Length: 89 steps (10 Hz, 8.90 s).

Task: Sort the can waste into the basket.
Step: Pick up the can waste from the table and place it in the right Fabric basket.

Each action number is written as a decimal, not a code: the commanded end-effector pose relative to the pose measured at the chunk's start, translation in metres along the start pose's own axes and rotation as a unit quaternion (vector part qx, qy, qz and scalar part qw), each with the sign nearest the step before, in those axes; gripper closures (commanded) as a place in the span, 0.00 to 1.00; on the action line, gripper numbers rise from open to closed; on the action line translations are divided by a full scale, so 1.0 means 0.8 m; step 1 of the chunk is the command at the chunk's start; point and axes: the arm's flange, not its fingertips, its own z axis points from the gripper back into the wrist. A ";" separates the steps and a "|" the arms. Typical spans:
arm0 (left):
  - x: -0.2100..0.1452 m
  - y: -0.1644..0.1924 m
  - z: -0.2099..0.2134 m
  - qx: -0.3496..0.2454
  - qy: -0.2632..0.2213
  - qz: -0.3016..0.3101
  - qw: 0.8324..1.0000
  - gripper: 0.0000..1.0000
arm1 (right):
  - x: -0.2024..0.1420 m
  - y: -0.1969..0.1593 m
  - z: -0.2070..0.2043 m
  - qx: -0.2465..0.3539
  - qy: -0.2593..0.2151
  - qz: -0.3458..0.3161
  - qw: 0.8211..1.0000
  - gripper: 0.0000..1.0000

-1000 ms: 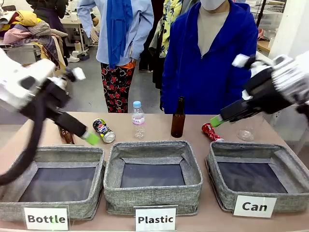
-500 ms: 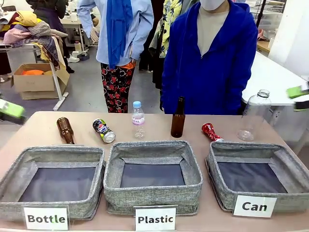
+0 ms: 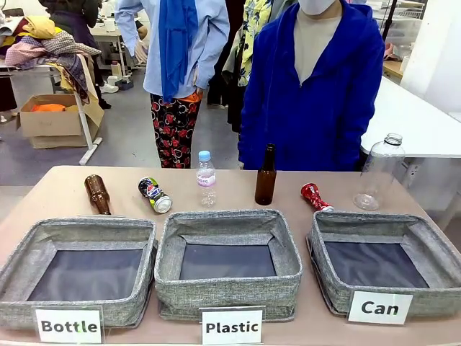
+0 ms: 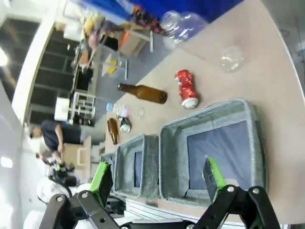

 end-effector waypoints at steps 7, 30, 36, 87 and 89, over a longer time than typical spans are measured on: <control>0.004 0.008 0.004 0.001 -0.024 0.017 1.000 0.00 | 0.002 -0.016 0.000 -0.002 -0.008 -0.026 1.000 0.00; 0.177 -0.098 -0.268 0.344 0.258 -0.124 0.894 0.00 | 0.002 -0.016 0.000 -0.002 -0.008 -0.026 1.000 0.00; 0.130 -0.030 0.074 0.150 0.196 -0.085 0.965 0.00 | 0.002 -0.016 0.000 -0.002 -0.008 -0.026 1.000 0.00; 0.085 0.112 -0.591 0.604 0.074 0.214 0.764 0.38 | 0.002 -0.016 0.000 -0.002 -0.008 -0.026 1.000 0.00; 0.085 0.110 -0.592 0.604 0.070 0.214 0.765 0.98 | 0.002 -0.016 0.000 -0.002 -0.008 -0.026 1.000 0.00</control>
